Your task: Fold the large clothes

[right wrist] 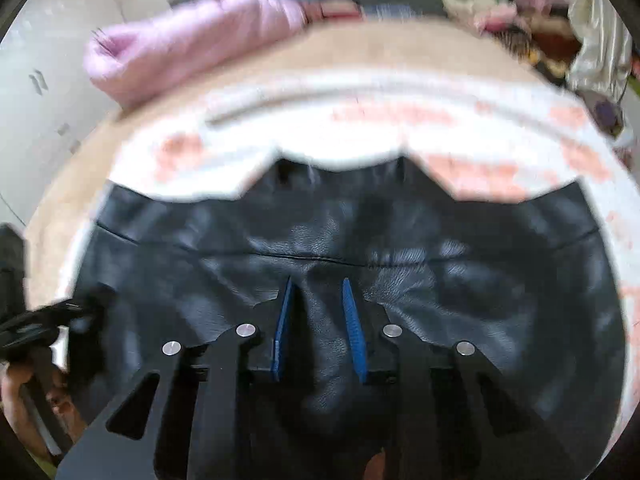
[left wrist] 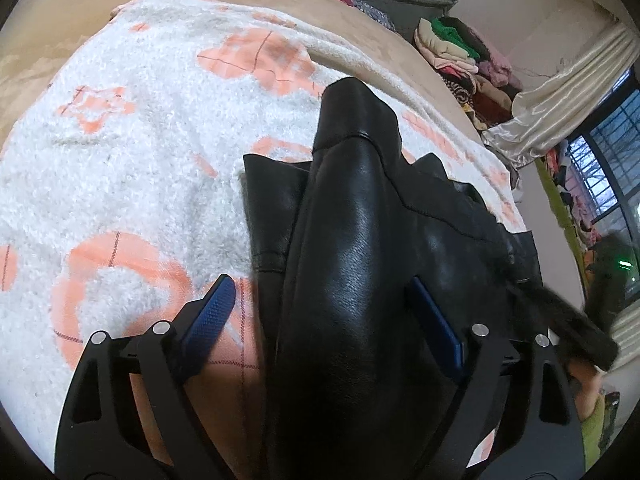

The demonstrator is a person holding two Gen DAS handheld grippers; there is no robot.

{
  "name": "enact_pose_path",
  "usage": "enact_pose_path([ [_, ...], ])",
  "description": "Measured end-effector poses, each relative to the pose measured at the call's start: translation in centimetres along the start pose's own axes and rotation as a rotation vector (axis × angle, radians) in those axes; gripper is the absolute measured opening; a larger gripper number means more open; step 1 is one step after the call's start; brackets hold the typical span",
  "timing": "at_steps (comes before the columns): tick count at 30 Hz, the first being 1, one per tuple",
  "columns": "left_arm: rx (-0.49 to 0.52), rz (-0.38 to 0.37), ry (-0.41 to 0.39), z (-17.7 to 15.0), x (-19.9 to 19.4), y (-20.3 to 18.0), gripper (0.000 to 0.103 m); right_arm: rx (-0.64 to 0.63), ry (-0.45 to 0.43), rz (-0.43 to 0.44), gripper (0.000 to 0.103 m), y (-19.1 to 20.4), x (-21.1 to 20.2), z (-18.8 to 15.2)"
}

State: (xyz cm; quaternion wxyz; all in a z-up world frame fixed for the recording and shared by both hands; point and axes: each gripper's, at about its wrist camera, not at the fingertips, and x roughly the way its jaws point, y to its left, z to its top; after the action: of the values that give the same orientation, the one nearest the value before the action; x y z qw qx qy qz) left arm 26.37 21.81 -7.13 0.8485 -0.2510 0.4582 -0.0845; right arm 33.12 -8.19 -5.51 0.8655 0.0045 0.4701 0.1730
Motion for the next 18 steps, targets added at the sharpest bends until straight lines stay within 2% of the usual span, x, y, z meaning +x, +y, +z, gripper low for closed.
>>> enact_pose_path([
  [2,-0.005,-0.004,-0.001,0.1,0.1,0.1,0.081,0.012,0.031,-0.003,0.025,-0.2,1.5,-0.4],
  [5,-0.003,-0.005,0.005,0.3,0.4,0.1,0.081,-0.003,0.008,-0.003,0.028,0.0,0.9,-0.4],
  [7,-0.009,-0.016,0.012,0.5,0.3,0.3,0.081,-0.043,-0.048,0.057,0.051,0.9,-1.2,-1.1],
  [9,-0.005,-0.022,0.019,0.8,0.4,0.5,0.081,-0.112,-0.104,0.12,0.066,2.7,-3.4,-2.8],
  [11,-0.008,-0.025,0.016,1.2,0.5,0.7,0.081,-0.234,-0.16,0.154,0.07,5.5,-5.4,-4.9],
  [14,-0.014,-0.041,0.028,1.6,0.9,0.9,0.082,-0.451,-0.21,0.183,0.085,10.2,-7.2,-8.8],
  [16,-0.024,-0.057,0.034,1.9,0.9,1.2,0.082,-0.567,-0.211,0.186,0.087,12.9,-7.3,-10.7],
  [18,-0.035,-0.076,0.033,2.1,0.9,1.6,0.082,-0.681,-0.204,0.151,0.087,15.3,-6.7,-12.4],
])
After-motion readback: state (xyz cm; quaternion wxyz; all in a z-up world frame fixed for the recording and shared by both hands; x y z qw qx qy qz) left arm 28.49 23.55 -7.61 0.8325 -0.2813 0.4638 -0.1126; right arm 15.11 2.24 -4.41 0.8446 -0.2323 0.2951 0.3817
